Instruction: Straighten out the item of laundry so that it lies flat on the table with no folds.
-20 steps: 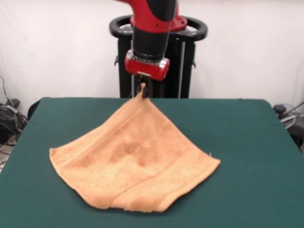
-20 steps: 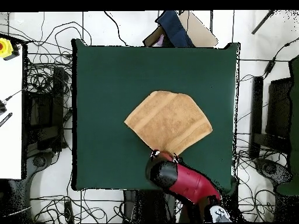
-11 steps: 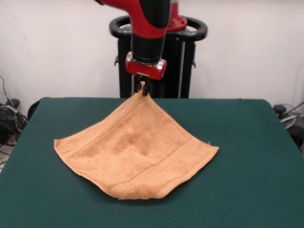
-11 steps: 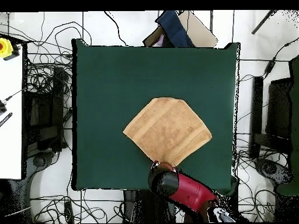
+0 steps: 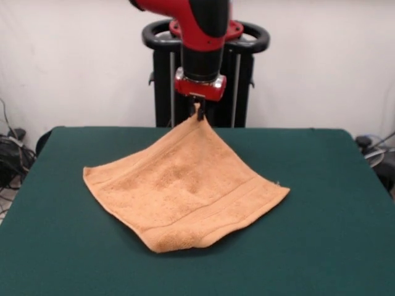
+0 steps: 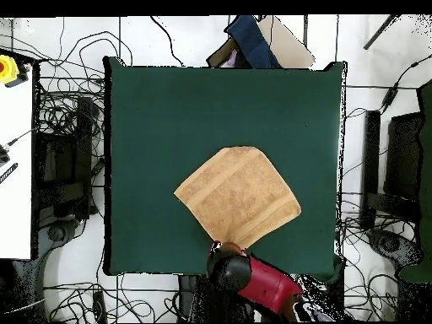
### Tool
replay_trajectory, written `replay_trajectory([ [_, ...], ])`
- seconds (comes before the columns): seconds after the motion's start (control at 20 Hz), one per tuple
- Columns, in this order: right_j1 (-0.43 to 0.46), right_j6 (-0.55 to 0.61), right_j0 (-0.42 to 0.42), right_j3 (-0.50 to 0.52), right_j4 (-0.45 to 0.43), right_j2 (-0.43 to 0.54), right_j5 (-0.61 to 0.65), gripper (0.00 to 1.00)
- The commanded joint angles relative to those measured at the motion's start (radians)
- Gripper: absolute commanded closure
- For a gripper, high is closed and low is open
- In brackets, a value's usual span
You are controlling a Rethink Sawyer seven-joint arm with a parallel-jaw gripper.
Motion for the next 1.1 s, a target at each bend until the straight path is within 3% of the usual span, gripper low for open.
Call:
replay_trajectory([
  [0.05, -0.051, 0.215, 0.050, 0.109, 0.008, 0.051, 0.017, 1.00],
  [0.4, 0.018, 0.266, 0.087, 0.130, 0.042, 0.064, -0.080, 1.00],
  [0.75, 0.022, 0.284, 0.097, 0.153, 0.072, 0.108, -0.092, 1.00],
  [1.0, 0.089, 0.261, 0.088, 0.080, 0.052, 0.107, -0.188, 1.00],
  [1.05, 0.094, 0.256, 0.082, 0.064, 0.048, 0.109, -0.209, 0.00],
  [1.1, 0.081, 0.252, 0.102, 0.045, 0.064, 0.085, -0.194, 0.00],
])
